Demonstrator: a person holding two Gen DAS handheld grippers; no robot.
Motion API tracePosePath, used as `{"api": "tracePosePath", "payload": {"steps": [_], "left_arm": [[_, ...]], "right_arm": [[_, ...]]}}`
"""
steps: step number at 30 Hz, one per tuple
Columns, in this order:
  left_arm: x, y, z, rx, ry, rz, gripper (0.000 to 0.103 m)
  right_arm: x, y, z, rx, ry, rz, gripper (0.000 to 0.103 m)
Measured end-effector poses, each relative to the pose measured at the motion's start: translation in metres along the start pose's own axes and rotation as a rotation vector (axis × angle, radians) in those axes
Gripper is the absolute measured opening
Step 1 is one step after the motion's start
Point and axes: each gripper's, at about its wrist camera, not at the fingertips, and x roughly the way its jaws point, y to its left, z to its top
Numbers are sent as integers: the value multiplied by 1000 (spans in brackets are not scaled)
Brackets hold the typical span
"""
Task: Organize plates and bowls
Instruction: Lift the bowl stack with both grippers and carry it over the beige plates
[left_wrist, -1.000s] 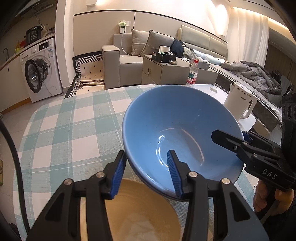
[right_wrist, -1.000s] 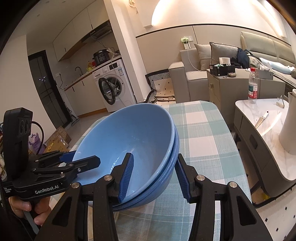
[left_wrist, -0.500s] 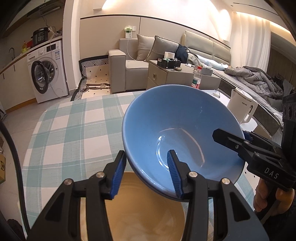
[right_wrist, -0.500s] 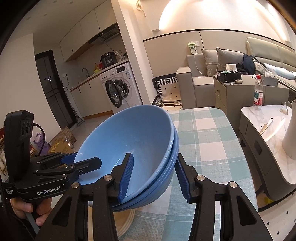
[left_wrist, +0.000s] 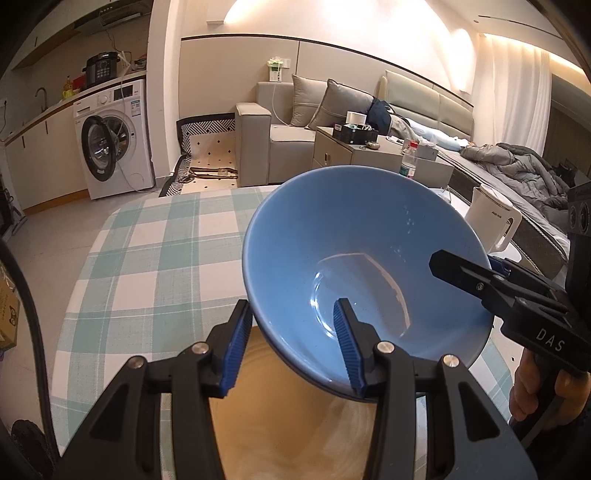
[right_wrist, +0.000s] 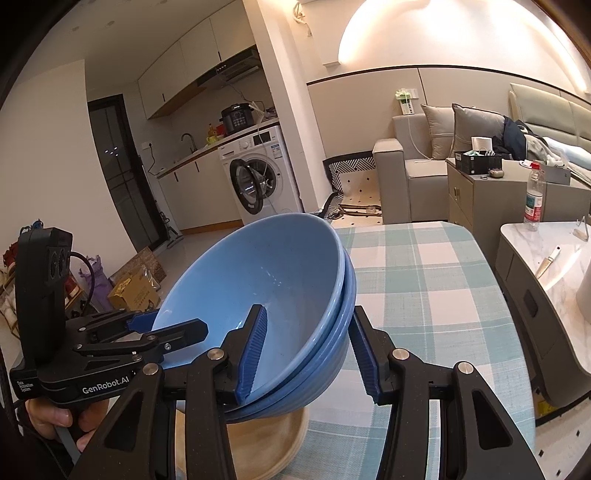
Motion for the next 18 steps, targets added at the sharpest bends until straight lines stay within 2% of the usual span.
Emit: {"api": "tracePosePath", "payload": {"steps": [18], "left_arm": [[-24,38,-23,-26,-21,65,45]], "right_arm": [[26,44,-15,-34,43,49,47]]}}
